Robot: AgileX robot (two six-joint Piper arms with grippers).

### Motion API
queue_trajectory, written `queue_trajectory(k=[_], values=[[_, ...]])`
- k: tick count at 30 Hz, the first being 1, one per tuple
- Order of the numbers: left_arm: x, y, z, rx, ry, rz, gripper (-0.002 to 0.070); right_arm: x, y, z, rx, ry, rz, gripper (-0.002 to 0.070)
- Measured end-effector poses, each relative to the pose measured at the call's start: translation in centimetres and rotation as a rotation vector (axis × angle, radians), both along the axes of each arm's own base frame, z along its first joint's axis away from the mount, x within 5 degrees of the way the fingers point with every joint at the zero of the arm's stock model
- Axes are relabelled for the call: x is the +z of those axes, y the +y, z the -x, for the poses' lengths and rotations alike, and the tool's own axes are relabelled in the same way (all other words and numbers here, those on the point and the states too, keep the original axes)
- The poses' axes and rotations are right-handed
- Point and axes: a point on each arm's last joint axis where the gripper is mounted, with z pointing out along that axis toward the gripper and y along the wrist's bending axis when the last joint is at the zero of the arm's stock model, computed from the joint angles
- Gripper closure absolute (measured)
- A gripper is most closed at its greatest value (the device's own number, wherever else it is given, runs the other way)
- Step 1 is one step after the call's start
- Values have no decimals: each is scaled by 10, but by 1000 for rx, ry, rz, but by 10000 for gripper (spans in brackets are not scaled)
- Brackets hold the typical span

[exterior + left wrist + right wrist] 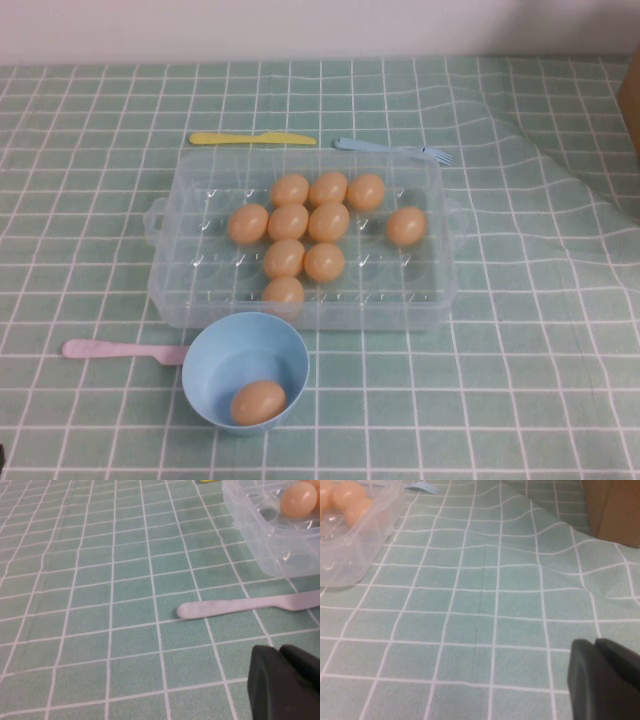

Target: Take an egg out of the egg box

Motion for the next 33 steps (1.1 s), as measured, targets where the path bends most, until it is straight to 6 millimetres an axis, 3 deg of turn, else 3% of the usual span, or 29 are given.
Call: queue_trajectory(k=[18, 26, 33], values=[[0, 0, 0, 0, 0, 0, 679, 6, 2, -1, -4, -55, -106, 694], [0, 0, 0, 0, 0, 0, 679, 17, 4, -3, -28, -153, -307, 694], [0, 0, 0, 0, 0, 0, 679, 18, 3, -4, -32, -165, -316, 694]])
